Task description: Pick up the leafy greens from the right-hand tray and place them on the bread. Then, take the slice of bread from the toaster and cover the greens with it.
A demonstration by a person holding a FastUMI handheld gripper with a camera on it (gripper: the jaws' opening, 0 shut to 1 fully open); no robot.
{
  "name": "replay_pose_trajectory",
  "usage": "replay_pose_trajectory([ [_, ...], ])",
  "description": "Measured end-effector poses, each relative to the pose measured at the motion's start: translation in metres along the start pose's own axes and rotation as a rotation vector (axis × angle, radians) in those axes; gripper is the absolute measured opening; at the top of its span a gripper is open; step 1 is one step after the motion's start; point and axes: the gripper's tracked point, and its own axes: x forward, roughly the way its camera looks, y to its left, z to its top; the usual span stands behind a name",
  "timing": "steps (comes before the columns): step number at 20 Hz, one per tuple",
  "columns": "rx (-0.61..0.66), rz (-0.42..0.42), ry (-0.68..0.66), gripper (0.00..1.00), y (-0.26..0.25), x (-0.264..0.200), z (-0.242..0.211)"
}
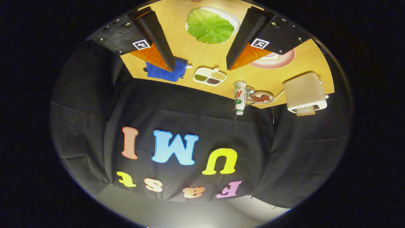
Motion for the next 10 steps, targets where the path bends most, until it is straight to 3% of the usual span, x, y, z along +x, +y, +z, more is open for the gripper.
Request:
replay_pose_trajectory([
  [10, 0.027, 0.057, 0.126, 0.99, 0.014, 0.02, -0.043],
])
